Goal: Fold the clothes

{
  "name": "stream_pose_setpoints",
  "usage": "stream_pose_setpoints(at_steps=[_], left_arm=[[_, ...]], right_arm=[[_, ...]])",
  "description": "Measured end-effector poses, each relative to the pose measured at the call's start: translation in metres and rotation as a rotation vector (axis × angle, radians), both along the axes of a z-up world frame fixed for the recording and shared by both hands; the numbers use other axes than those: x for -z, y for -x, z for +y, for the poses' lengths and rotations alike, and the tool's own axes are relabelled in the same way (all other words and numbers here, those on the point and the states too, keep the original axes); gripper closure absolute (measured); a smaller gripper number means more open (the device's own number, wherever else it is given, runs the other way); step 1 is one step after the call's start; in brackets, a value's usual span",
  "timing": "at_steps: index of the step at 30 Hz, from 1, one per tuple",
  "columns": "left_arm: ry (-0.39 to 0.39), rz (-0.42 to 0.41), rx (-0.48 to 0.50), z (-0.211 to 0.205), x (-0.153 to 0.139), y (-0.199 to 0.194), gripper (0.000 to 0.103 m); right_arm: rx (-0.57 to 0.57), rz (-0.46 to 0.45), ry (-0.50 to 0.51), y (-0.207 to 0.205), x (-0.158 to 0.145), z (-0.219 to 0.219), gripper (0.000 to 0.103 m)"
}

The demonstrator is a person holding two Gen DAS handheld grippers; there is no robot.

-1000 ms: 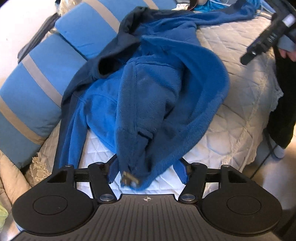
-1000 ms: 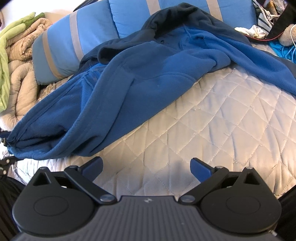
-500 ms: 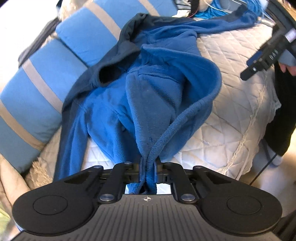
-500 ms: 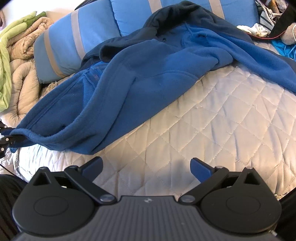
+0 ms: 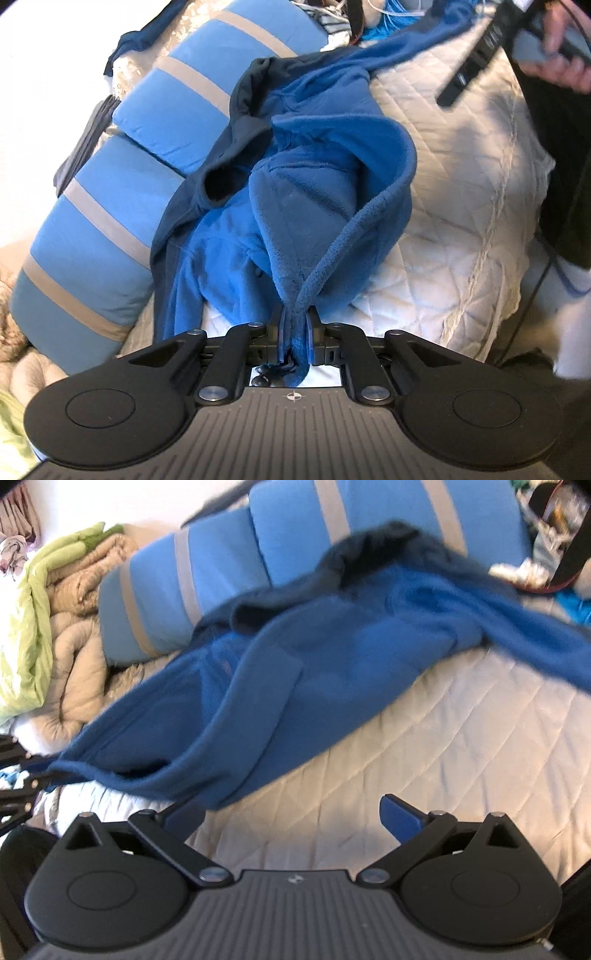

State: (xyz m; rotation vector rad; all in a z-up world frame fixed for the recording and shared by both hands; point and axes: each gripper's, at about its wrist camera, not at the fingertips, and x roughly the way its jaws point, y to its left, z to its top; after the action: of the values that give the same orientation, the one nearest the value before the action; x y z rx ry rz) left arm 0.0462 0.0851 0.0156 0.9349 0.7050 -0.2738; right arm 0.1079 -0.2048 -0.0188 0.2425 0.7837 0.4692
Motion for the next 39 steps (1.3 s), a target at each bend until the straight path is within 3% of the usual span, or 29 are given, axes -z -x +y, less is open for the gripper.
stream_pose_setpoints(at_steps=[7,16,22,23,25,26,27,34,39], left_arm=[[0.006,-0.029,-0.004,-0.001,-0.004,0.002,0.093],[0.030,-0.043,-0.042,0.001,-0.004,-0.003,0.093],[0.051,-0.034,-0.029,0.006,-0.005,-0.005,0.093],[0.051,-0.032,-0.026,0.007,-0.004,-0.005,0.094],[0.051,-0.025,-0.025,0.008,-0.003,-0.006,0.094],[0.050,-0.022,-0.025,0.009,-0.002,-0.007,0.094],[0.050,-0.024,-0.029,0.010,-0.001,-0.007,0.094],[0.035,-0.030,-0.040,0.008,0.001,-0.005,0.094],[0.022,-0.026,-0.038,0.003,-0.001,0.001,0.094]], right_arm=[[0.020,-0.069,0.012,-0.012,-0.025,0.005,0.009],[0.030,-0.058,0.046,-0.107,-0.044,0.053,0.015],[0.035,-0.023,0.112,-0.181,-0.035,0.099,0.022],[0.033,-0.006,0.125,-0.192,-0.030,0.105,0.028],[0.051,0.040,0.156,-0.210,-0.019,0.113,0.051],[0.071,0.068,0.184,-0.217,-0.013,0.114,0.084],[0.087,0.091,0.208,-0.220,-0.009,0.114,0.094],[0.123,0.043,0.251,-0.180,-0.032,0.060,0.095],[0.192,0.088,0.139,-0.130,-0.049,-0.031,0.095]])
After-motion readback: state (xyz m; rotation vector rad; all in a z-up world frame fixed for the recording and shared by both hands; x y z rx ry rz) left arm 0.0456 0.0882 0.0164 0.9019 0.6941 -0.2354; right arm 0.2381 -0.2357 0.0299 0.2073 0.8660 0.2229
